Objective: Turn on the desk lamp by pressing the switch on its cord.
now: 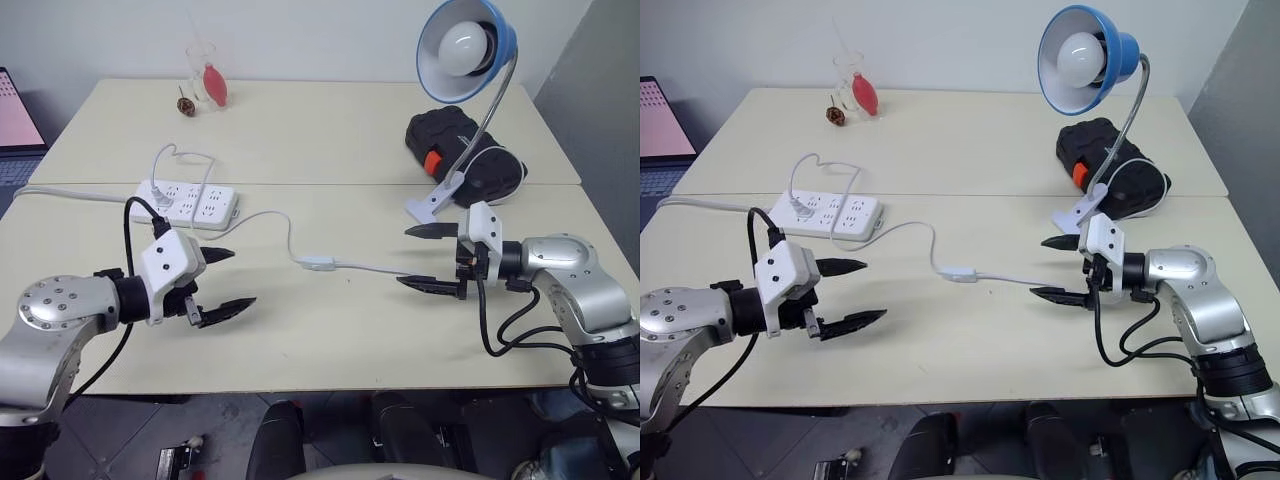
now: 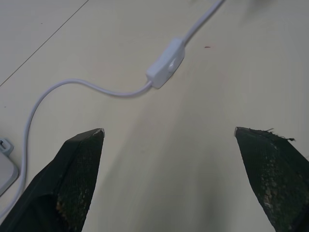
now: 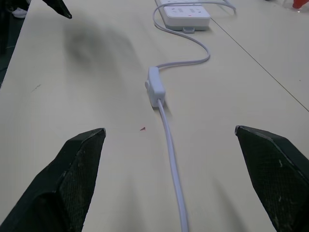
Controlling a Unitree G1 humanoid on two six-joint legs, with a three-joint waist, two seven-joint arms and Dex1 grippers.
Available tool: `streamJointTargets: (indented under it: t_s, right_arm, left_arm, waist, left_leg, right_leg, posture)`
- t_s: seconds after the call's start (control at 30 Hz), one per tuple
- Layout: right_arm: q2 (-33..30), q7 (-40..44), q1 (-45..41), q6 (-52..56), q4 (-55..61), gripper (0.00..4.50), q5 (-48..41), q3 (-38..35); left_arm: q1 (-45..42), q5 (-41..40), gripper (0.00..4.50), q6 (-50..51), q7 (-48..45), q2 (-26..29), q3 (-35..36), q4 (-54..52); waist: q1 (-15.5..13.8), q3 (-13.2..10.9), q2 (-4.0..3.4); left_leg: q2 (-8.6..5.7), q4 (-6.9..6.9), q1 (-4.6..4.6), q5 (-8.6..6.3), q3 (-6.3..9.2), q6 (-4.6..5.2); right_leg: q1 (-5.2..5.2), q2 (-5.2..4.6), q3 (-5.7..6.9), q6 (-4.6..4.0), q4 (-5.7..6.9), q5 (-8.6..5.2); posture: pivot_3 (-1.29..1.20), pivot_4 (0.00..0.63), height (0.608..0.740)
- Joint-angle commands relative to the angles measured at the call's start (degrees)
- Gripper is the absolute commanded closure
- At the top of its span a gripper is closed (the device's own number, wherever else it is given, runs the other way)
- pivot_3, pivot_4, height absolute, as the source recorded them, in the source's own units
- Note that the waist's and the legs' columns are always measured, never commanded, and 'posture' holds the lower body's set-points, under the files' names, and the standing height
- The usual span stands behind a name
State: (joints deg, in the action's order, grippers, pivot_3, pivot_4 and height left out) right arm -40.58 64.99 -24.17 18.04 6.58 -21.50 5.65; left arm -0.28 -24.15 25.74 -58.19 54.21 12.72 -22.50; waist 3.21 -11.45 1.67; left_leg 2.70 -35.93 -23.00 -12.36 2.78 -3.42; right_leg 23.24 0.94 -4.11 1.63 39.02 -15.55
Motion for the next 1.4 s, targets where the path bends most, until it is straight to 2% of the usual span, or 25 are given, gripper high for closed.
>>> streamJointTargets:
  t_s: [0.03,0.3,0.5,0.63,0.77,1.0,1.33,1.4]
  right_arm:
    - [-0.43,0.33,-1.24,0.64,2.91,0.0,-0.78,-0.71]
    - [0.18,-1.26,-3.03,5.42,4.57,0.0,1.03,1.89]
    - [3.69,-2.48,-5.86,3.89,2.1,0.0,4.32,6.02]
    - [8.53,-3.88,-9.93,1.8,-4.81,0.0,8.47,10.01]
    - [13.31,-4.97,-13.78,0.09,-12.72,0.0,10.85,11.8]
    - [20.39,-3.5,-19.48,-0.59,-25.67,0.0,12.36,13.48]
    - [23.93,-1.26,-21.94,-1.97,-33.85,0.0,13.86,13.14]
    - [24.41,-1.22,-22.21,-2.26,-34.73,0.34,13.84,12.88]
  left_arm:
    - [0.21,0.34,0.01,-1.23,-0.05,0.7,0.97,-1.98]
    - [0.87,-3.31,0.01,-1.38,-0.8,-0.92,2.12,-5.82]
    - [1.28,-1.71,0.01,-4.91,-3.68,0.45,1.68,-2.77]
    - [-0.87,1.41,0.01,-8.56,-1.06,-1.29,0.61,-0.84]
    - [-0.03,-1.9,0.01,-5.35,-2.82,-0.71,0.87,-2.1]
    - [0.75,-2.8,0.01,-3.62,-2.03,-1.31,1.12,-3.6]
    - [1.67,-2.22,0.01,-4.12,-1.69,-1.21,0.82,-3.56]
    - [1.55,-2.05,0.0,-4.33,-1.72,-1.18,0.72,-3.31]
  waist:
    - [0.0,0.0,0.0]
    - [-0.01,0.01,0.01]
    - [0.15,0.0,0.0]
    - [0.09,0.0,0.0]
    - [0.08,0.01,0.01]
    - [0.09,0.01,0.01]
    - [0.07,0.0,0.0]
    - [0.09,0.0,0.0]
  left_leg:
    - [0.0,0.0,0.0,0.0,0.0,0.0]
    - [0.0,0.0,-0.01,0.0,0.0,0.0]
    - [0.01,0.0,0.01,0.0,-0.01,0.0]
    - [0.01,-0.03,0.02,0.0,0.0,0.0]
    - [0.0,-0.05,0.0,0.0,-0.04,0.0]
    - [0.01,0.01,-0.03,0.0,0.0,0.0]
    - [0.01,-0.01,-0.01,0.0,0.02,0.0]
    - [0.01,-0.01,-0.01,0.0,0.01,0.0]
  right_leg:
    - [0.0,0.0,0.0,0.0,0.0,0.0]
    - [0.0,-0.01,0.0,0.01,0.0,0.0]
    - [0.01,0.01,-0.01,0.0,0.0,0.0]
    - [0.0,0.01,0.01,0.0,0.02,0.01]
    - [0.0,0.0,-0.02,0.05,0.01,0.04]
    - [0.03,0.01,0.02,-0.01,0.01,0.01]
    - [0.02,0.01,0.02,0.0,0.03,0.01]
    - [0.02,0.01,0.02,0.0,0.04,0.01]
  posture:
    - [0.0,0.15,0.74]
    - [0.0,0.15,0.74]
    - [0.0,0.15,0.74]
    - [0.0,0.15,0.74]
    - [0.0,0.15,0.74]
    - [0.0,0.15,0.74]
    - [0.0,0.15,0.74]
    - [0.0,0.15,0.74]
